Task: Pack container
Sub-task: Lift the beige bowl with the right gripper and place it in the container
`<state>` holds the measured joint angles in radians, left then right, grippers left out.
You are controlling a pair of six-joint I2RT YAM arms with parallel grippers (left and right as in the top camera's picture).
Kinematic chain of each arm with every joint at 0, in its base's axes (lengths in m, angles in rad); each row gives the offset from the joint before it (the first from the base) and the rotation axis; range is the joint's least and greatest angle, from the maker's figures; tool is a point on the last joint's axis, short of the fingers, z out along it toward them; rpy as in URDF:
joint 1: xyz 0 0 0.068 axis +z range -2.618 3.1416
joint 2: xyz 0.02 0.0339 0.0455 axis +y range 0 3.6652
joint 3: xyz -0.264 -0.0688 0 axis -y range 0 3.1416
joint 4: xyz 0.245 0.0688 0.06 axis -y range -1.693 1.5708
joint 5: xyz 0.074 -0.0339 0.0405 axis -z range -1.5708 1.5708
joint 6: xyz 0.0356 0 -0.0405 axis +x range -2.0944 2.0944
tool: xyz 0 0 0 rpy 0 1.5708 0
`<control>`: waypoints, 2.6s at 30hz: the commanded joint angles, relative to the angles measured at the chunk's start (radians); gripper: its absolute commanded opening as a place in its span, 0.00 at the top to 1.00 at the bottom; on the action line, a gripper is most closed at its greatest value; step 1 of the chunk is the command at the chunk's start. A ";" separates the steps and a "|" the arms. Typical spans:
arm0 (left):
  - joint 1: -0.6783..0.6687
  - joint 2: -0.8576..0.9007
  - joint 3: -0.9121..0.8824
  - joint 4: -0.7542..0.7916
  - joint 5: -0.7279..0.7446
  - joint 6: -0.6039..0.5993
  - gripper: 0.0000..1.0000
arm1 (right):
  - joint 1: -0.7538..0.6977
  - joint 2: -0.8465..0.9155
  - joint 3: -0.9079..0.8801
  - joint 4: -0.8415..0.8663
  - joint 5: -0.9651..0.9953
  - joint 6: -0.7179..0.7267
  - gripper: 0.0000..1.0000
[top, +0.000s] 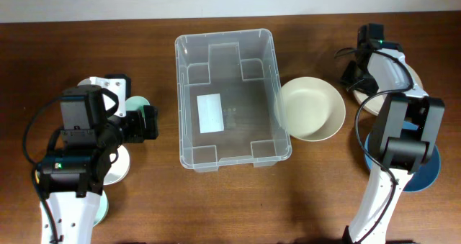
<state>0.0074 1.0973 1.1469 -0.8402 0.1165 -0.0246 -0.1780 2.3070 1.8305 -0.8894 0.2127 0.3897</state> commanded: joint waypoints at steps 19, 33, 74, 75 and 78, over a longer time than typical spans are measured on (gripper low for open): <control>0.000 0.002 0.017 0.006 0.000 -0.010 0.00 | 0.001 0.013 0.014 0.081 0.108 -0.135 0.96; 0.000 0.002 0.017 0.006 0.000 -0.010 0.01 | 0.022 -0.097 0.125 0.054 0.114 -0.360 0.96; 0.286 0.031 0.181 -0.093 -0.087 -0.010 0.01 | 0.797 -0.155 0.094 -0.088 -0.386 -1.145 0.96; 0.298 0.036 0.181 -0.097 -0.086 -0.010 0.01 | 0.796 -0.155 0.079 -0.063 -0.385 -1.145 0.96; 0.296 0.040 0.181 -0.097 -0.083 -0.010 0.01 | 0.787 -0.155 0.071 -0.056 -0.386 -1.140 0.80</control>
<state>0.2989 1.1255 1.3148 -0.9348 0.0296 -0.0246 0.6205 2.1651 1.9133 -0.9520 -0.1661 -0.7494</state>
